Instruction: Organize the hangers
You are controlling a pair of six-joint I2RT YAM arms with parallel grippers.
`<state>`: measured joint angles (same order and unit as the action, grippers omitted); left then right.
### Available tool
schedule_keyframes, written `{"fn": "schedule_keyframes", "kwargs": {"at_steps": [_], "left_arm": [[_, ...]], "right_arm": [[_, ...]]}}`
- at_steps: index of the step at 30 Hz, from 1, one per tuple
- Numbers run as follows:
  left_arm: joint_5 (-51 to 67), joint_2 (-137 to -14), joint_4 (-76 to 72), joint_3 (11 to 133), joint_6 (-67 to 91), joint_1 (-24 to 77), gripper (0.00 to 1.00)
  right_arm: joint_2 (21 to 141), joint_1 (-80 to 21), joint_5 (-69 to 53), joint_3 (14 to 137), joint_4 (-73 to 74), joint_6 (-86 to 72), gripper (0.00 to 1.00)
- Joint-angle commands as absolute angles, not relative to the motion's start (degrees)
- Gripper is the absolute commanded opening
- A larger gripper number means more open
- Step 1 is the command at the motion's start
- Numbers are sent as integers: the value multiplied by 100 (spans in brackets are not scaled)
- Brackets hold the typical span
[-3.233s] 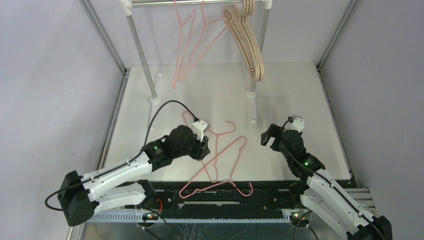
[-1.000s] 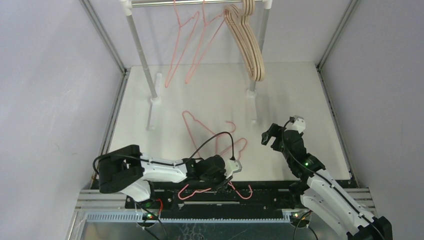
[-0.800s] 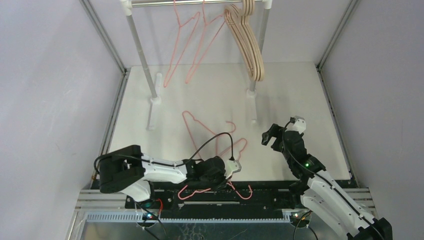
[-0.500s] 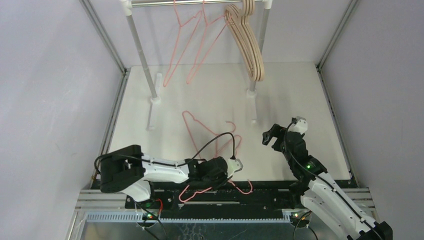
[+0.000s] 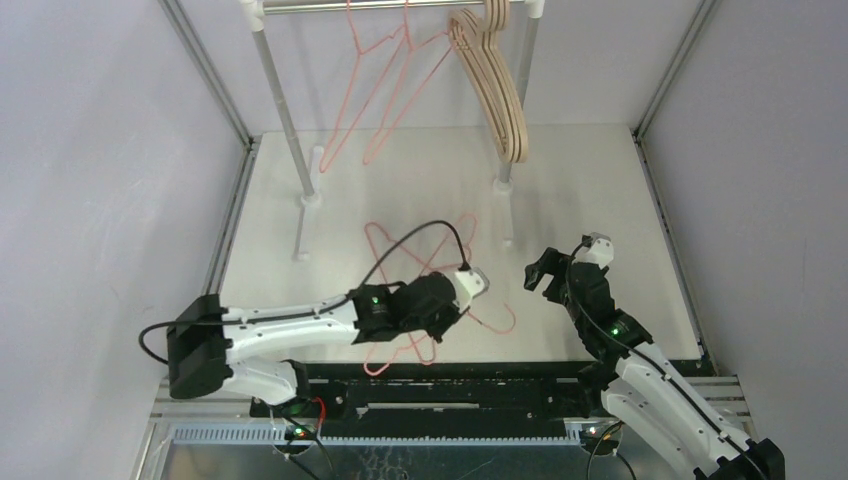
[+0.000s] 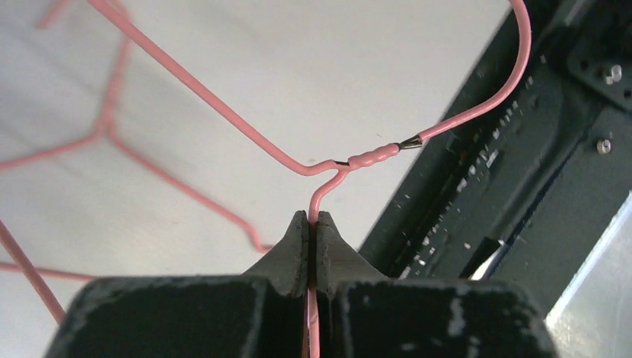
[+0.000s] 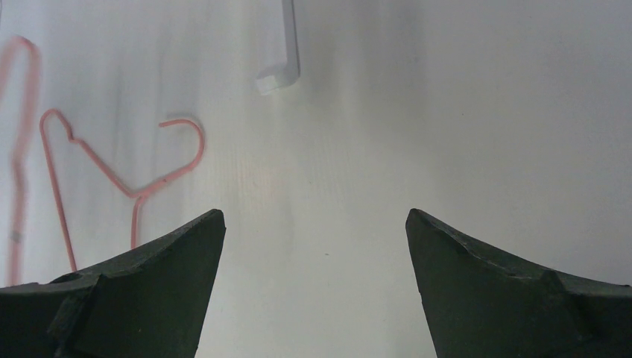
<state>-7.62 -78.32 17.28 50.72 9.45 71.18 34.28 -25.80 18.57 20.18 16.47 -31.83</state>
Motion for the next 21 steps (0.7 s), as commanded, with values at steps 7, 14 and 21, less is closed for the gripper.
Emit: {"fn": "schedule_keyframes", "kwargs": {"at_steps": [7, 14, 21], "left_arm": [[-83, -6523, 1576, 5774, 1223, 5365, 0], [813, -6339, 1572, 6514, 1290, 4541, 0], [2525, -6477, 923, 6828, 2212, 3972, 0]], "right_arm": [[3373, -2513, 1925, 2247, 1495, -3111, 100], [3388, -2505, 1940, 2306, 1558, -3117, 100], [3387, -2499, 1956, 2358, 1551, -3130, 100]]}}
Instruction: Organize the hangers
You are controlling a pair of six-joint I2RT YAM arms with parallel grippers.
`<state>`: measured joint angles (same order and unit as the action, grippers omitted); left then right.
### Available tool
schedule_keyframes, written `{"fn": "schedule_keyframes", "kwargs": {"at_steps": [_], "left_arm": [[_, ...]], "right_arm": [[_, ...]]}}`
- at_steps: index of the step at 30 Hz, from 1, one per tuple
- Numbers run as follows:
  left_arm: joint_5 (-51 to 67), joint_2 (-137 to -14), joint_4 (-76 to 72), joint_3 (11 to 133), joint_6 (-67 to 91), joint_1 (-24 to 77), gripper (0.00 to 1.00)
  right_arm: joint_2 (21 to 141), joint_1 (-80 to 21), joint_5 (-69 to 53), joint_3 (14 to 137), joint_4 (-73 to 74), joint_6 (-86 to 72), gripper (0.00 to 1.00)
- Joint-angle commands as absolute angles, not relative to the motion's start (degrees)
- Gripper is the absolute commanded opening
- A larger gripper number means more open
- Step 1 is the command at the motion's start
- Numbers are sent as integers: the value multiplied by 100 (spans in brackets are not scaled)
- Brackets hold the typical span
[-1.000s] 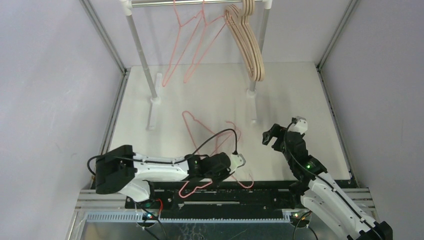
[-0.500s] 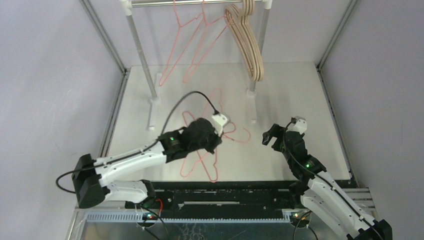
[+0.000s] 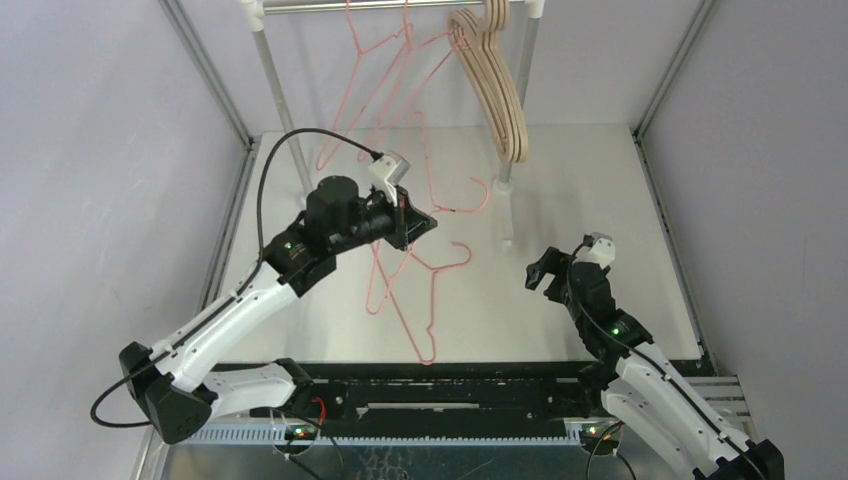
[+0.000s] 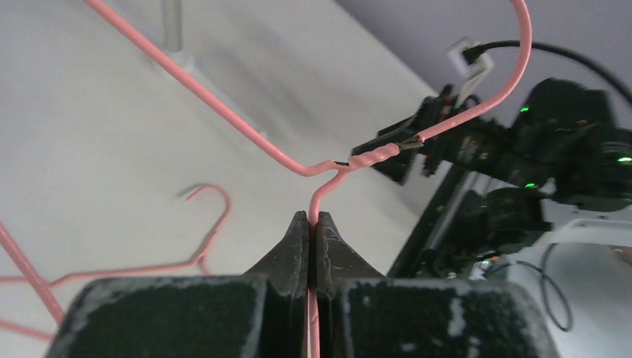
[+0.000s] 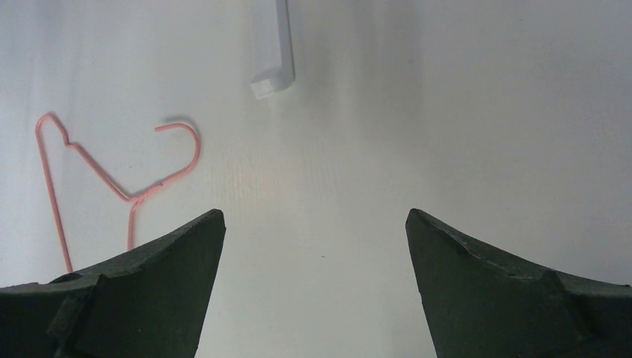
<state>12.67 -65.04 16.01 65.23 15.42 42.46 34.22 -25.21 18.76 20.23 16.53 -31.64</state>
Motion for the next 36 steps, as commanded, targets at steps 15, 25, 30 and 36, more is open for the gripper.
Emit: {"fn": "schedule_keyframes", "kwargs": {"at_steps": [15, 25, 30, 36], "left_arm": [[3998, -7327, -560, 8152, 3547, 3533, 0], [4179, -8384, -1599, 9091, 4553, 2993, 0], [4139, -9150, -1915, 9868, 5068, 2880, 0], [4039, -9576, -2255, 10283, 5575, 2683, 0]], "right_arm": [[3378, -2460, 2010, 2437, 1622, -3069, 100], [3501, -2293, 2021, 2723, 1716, -2868, 100], [3516, -2201, 2021, 2830, 1782, -2817, 100], [3513, -2108, 2021, 2875, 1849, -2747, 100]]}}
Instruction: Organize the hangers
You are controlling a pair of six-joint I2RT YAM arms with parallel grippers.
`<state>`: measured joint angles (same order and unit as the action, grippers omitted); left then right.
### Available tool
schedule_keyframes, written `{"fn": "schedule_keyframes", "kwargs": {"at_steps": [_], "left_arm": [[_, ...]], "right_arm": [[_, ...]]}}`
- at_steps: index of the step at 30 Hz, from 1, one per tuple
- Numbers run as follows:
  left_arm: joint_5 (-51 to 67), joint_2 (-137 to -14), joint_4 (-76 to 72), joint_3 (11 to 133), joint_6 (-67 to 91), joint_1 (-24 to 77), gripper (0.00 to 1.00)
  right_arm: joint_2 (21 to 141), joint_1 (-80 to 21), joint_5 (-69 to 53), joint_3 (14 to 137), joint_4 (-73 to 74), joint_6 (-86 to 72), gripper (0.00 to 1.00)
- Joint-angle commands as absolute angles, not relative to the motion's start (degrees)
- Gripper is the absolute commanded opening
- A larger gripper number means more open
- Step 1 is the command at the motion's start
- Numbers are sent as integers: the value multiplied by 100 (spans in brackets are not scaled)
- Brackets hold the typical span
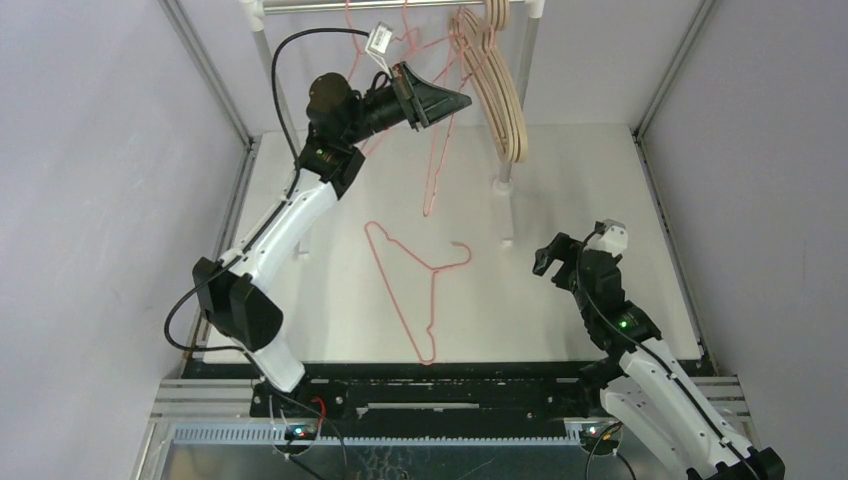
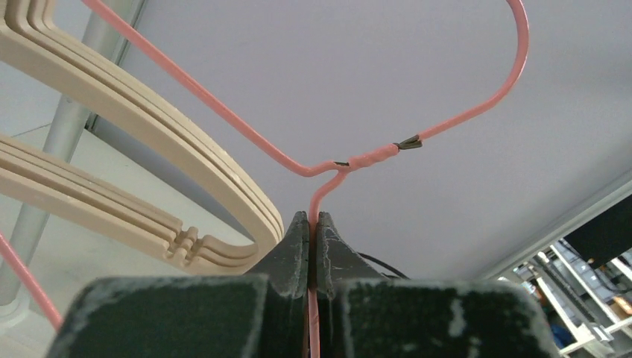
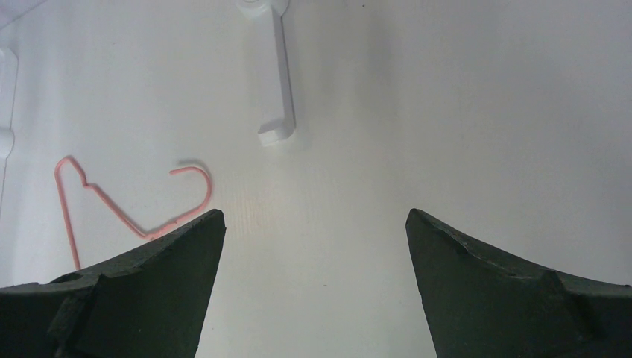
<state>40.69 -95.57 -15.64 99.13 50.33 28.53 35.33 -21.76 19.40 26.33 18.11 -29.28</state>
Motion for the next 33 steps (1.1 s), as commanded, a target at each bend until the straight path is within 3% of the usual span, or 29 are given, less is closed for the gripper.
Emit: {"fn": "schedule_keyframes", "kwargs": {"at_steps": [1, 19, 33], "left_arm": [[3997, -9594, -2367, 10246, 5674, 2619, 0], [3279, -10349, -3099, 10516, 6942, 2180, 0], [3008, -9780, -2852, 9849, 6723, 1511, 0]], "right_arm": [[3513, -2095, 2021, 2874, 1858, -2749, 100], [3583, -2030, 1999, 2875, 1989, -2766, 100], [3629, -2014, 1893, 2830, 1945, -2844, 100]]}}
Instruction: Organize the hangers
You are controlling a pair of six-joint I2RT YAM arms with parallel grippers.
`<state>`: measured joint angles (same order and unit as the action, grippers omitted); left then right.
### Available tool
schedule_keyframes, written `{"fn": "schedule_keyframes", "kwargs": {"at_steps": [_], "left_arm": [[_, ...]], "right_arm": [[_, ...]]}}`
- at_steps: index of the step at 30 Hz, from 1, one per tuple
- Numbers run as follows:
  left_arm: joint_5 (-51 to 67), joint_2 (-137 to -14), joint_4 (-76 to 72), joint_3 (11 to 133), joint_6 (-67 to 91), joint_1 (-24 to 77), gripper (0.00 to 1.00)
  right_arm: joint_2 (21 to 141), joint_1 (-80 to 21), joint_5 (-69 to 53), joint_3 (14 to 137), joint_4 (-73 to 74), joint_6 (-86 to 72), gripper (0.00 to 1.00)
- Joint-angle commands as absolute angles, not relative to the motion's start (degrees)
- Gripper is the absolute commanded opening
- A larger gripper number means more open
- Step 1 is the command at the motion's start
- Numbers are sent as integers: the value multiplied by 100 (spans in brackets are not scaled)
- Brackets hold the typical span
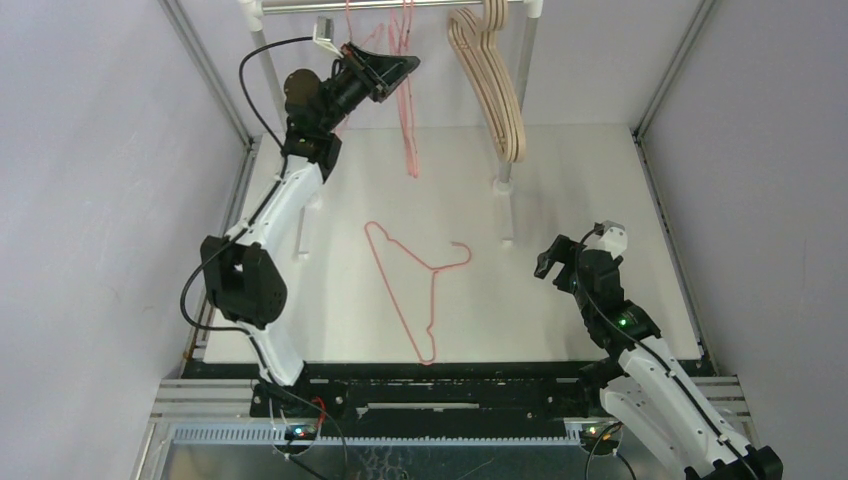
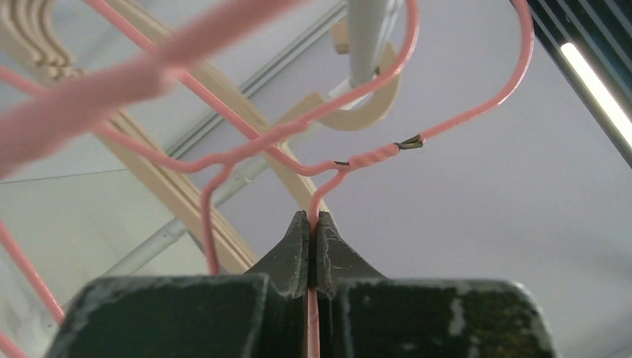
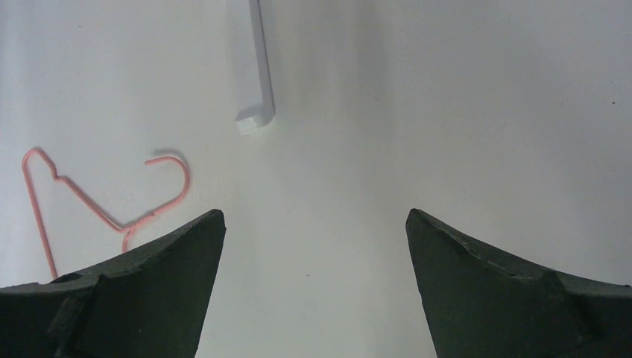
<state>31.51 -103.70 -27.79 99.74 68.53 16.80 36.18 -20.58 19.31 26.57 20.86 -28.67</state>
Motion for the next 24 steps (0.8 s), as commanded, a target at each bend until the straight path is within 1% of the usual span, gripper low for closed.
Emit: {"fn": "schedule_keyframes", "kwargs": {"at_steps": [1, 16, 21, 24], "left_arm": [[3013, -9735, -2843, 9810, 6710, 1461, 0], [3245, -9056, -2782, 9216, 6626, 584, 0], [3297, -9007, -2785, 9115, 6607, 451, 0], [3428, -9143, -2769, 9267, 6651, 448, 0]], "right_arm": [[3637, -2013, 1886, 2830, 1943, -2843, 100], [3735, -2013, 1745, 2769, 1832, -2876, 100], [3714, -2013, 1718, 2769, 1825, -2881, 100], [3705, -2013, 1731, 2769, 1855, -2875, 100]]}}
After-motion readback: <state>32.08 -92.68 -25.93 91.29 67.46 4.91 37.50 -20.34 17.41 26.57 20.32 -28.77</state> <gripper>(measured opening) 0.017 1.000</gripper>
